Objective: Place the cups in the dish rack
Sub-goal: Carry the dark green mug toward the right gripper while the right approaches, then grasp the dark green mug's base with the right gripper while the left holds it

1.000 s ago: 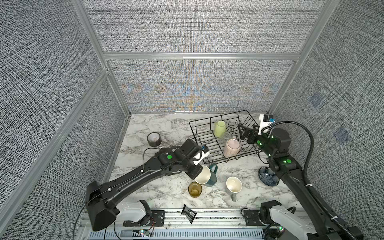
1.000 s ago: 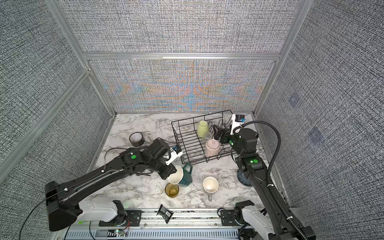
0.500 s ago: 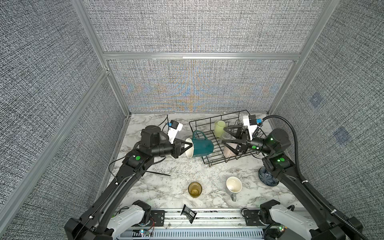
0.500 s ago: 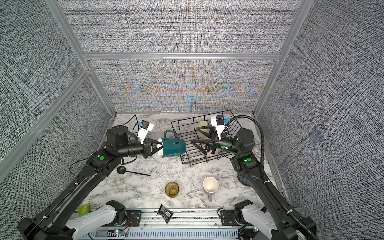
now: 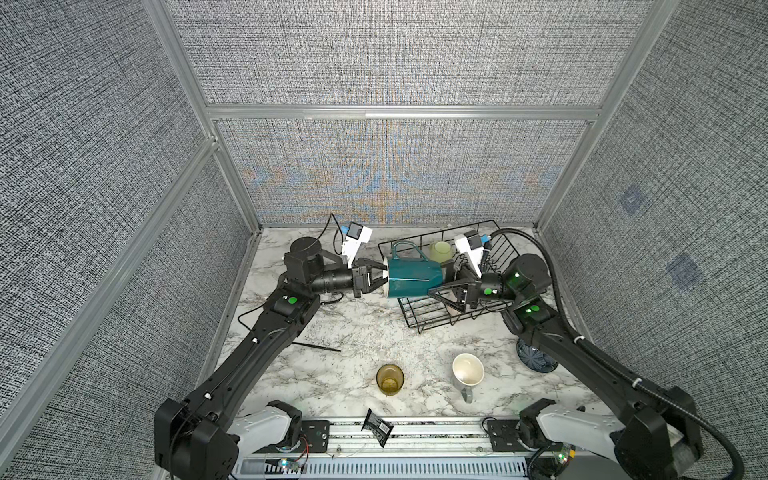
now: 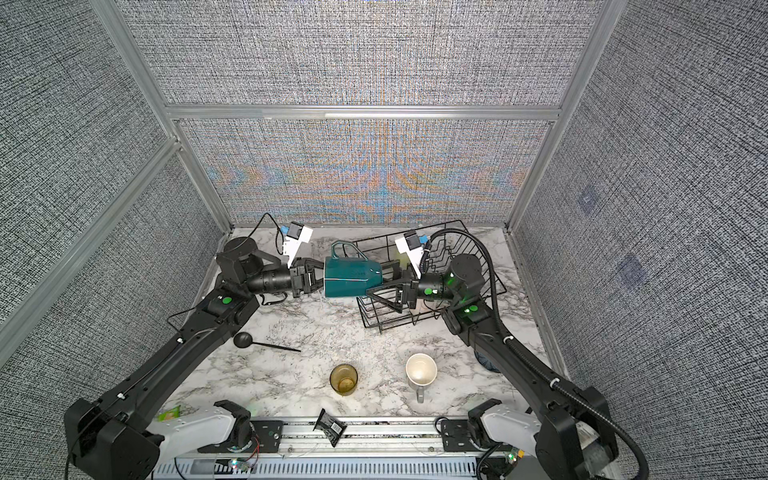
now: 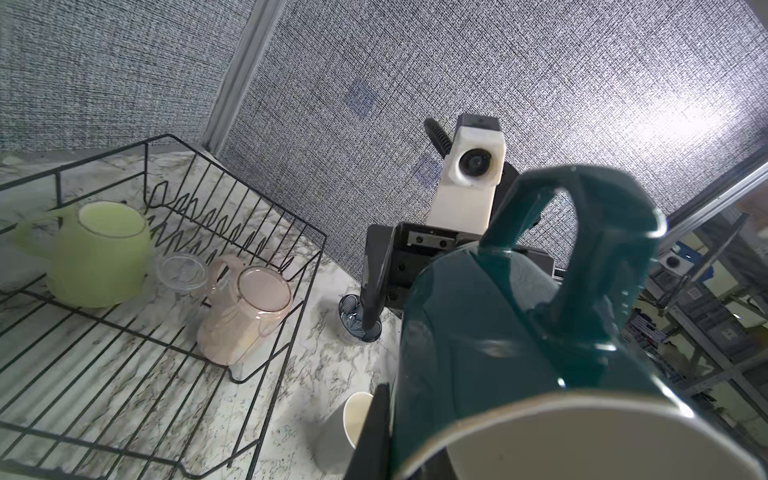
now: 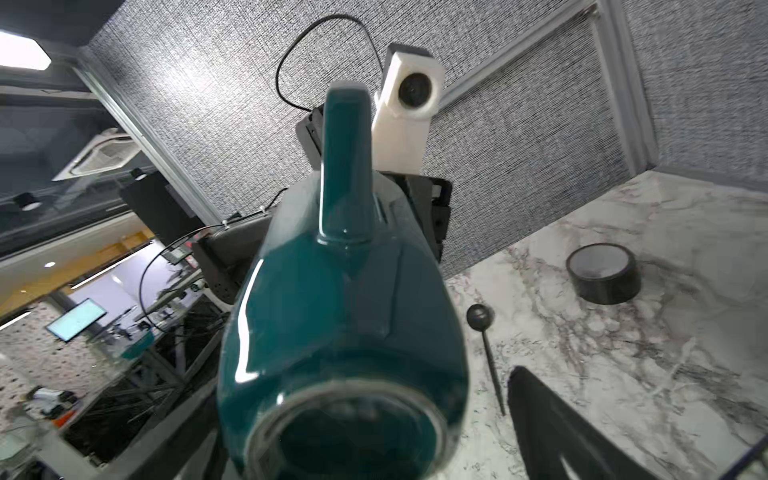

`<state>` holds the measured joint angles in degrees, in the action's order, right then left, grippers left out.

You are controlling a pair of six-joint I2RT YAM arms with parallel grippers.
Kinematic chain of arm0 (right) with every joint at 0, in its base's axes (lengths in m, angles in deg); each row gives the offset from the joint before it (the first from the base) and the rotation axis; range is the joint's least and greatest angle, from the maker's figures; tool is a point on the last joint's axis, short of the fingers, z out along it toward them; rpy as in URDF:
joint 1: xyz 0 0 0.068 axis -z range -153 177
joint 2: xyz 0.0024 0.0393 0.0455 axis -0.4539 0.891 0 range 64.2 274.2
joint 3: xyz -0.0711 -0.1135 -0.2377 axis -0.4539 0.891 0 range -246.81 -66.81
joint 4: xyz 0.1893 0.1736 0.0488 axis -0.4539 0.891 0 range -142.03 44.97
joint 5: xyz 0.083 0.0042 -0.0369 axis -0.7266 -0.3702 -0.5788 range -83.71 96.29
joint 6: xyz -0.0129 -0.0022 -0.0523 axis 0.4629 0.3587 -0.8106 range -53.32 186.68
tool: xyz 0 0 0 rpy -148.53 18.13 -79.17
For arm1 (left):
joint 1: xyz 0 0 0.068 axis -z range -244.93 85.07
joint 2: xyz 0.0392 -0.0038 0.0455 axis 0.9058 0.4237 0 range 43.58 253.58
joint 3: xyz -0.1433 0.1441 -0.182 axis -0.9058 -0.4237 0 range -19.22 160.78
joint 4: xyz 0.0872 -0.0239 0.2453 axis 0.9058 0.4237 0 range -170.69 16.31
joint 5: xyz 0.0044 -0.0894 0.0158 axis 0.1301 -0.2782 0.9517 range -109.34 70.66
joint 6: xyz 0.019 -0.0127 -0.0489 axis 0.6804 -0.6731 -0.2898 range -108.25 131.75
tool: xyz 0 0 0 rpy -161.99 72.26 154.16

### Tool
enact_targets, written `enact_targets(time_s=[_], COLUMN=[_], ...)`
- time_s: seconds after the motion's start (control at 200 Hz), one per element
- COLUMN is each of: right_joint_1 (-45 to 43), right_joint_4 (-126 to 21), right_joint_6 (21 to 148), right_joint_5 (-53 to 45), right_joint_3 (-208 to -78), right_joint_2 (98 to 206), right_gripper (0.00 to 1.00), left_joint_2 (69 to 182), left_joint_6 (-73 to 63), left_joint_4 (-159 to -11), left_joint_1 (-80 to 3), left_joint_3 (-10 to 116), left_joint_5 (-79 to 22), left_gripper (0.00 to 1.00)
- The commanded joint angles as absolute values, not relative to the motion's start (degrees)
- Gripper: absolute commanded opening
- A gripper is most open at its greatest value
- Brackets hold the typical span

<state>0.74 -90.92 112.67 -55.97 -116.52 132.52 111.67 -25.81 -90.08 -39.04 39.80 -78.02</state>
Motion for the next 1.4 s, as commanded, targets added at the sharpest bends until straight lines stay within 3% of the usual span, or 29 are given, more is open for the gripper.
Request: enact_targets(time_s=[0.0,0.475,1.396], right_joint_1=[-0.10,-2.13,-4.82], right_joint_4=[-105.63,-114.16,-102.81], right_joint_6=[125.35,133.69,122.05], right_joint_5=[-57.89,-54.34,-55.59], right_joint_3=[-117.41,-121.65,-120.42], right_joint_2=[134.55,143.48,143.78], right_gripper=[0.99,0.99,0.98], left_joint_2=[113.04,117.23,118.73], left_joint_6=[-28.34,-29.73,-36.33], left_joint_4=[-97.66,-98.58,-100.30], left_joint_1=[-39.04,-38.96,-38.99], left_joint_3=[40.72,41.12,40.19], left_joint_5=[-79.31,-78.84,-77.56], left_gripper=[0.00,0.00,0.00])
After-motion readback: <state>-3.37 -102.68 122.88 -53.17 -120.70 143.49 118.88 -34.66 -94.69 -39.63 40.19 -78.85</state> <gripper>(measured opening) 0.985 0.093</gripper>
